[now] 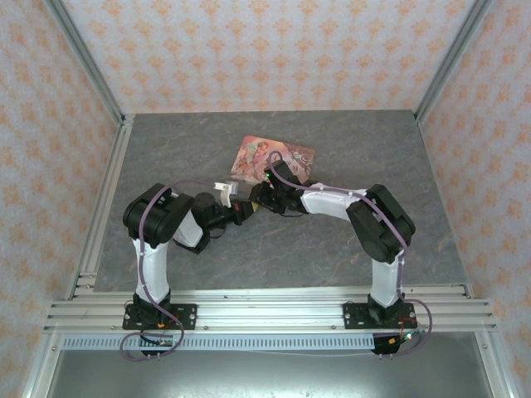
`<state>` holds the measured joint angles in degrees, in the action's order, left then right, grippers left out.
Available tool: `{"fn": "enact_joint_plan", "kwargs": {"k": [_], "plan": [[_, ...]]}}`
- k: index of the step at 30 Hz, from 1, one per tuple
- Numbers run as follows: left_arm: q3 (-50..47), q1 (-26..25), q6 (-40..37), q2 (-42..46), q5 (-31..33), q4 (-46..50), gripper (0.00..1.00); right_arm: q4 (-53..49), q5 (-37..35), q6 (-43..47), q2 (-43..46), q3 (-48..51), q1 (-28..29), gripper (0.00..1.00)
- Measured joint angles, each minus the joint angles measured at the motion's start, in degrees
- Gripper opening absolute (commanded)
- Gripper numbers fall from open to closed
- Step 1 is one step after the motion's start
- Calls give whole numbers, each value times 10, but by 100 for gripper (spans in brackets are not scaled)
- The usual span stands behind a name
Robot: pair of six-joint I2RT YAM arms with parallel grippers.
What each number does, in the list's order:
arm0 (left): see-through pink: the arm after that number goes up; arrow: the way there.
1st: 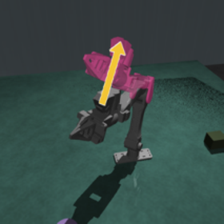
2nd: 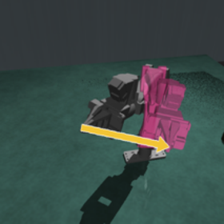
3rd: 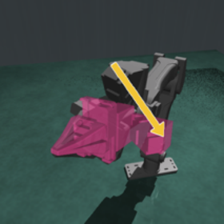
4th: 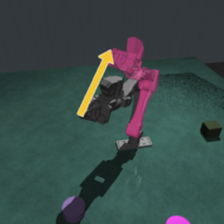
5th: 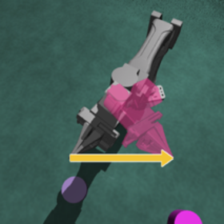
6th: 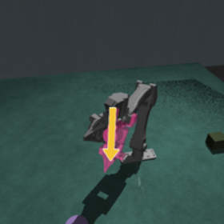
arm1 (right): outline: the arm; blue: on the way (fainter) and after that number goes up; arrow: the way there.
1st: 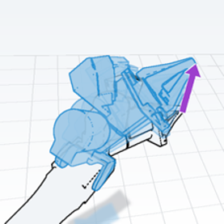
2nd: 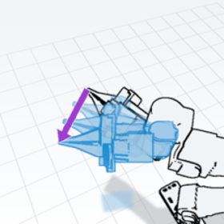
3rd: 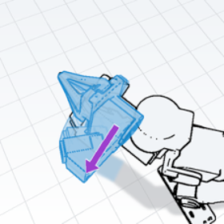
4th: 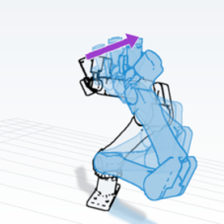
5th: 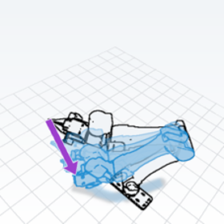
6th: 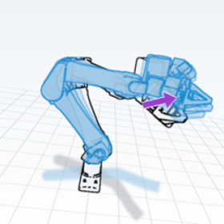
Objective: Unlock the padlock with the key
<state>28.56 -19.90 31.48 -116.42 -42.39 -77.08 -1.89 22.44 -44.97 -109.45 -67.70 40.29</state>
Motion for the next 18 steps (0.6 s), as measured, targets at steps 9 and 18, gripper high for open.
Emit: {"fn": "enact_joint_plan", "kwargs": {"k": [9, 18], "plan": [[0, 0, 0, -2, 2, -6, 0, -16, -28, -5, 20, 15, 2, 56], [-3, -7, 0, -2, 16, -8, 0, -14, -47, -41, 32, 28, 5, 56]]}}
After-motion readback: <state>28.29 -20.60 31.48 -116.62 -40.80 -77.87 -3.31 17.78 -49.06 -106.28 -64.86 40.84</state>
